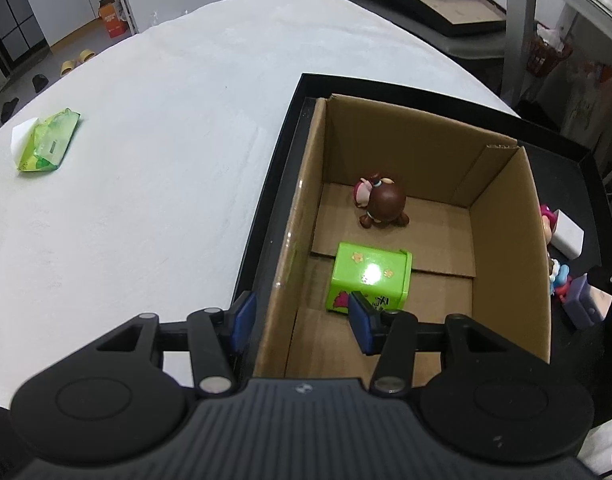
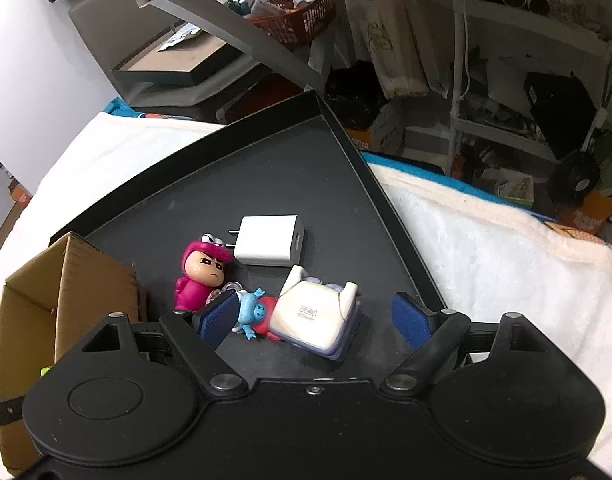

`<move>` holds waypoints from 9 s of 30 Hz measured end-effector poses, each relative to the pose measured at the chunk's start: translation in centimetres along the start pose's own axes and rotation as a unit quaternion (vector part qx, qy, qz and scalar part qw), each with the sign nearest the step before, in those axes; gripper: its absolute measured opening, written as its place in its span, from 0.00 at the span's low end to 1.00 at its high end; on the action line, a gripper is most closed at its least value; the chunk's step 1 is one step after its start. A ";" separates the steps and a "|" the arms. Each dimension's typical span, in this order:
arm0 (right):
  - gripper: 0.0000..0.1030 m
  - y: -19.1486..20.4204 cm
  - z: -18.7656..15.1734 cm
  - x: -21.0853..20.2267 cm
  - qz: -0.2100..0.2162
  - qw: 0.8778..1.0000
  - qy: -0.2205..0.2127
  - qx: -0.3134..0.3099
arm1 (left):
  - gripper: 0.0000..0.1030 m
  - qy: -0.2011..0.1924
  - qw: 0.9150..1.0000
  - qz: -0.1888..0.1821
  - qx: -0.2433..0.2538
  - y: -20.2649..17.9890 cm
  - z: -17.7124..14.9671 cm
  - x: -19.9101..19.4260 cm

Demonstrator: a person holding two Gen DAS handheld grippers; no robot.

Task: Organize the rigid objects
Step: 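Move the right gripper to the white-and-blue adapter and close on it, then carry the white adapter with the right gripper over the box, then open the right gripper to drop the white adapter into the box, then grasp the blue-and-red figure with the mug using the right gripper, then carry the blue-and-red figure over the box and release it with the right gripper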

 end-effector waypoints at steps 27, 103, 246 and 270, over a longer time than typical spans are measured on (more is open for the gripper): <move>0.49 -0.3 0.6 -0.9 0.044 0.999 -0.008 0.014 | 0.48 0.012 0.999 0.038 0.009 -1.1 0.1 -1.8; 0.46 23.5 -1.9 -2.0 0.031 0.971 0.037 -0.235 | 0.21 -0.020 0.972 -0.199 -0.126 7.3 -0.3 2.8; 0.36 11.3 1.8 -5.8 0.085 0.970 -0.034 -0.224 | 0.61 -0.030 0.997 -0.042 -0.060 4.2 0.7 -3.6; 0.36 19.0 0.6 -4.7 0.045 0.958 -0.010 -0.282 | 0.33 -0.048 0.986 -0.117 -0.107 6.0 0.1 1.2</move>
Point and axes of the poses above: each gripper's, at about its wrist camera, not at the fingertips, and x roughly the way its jaws point, y to its left, z to its top, the point moved 2 cm from there along x, roughly the way its jaws point, and after that the axes turned 6 degrees about z, right-handed, at the moved point
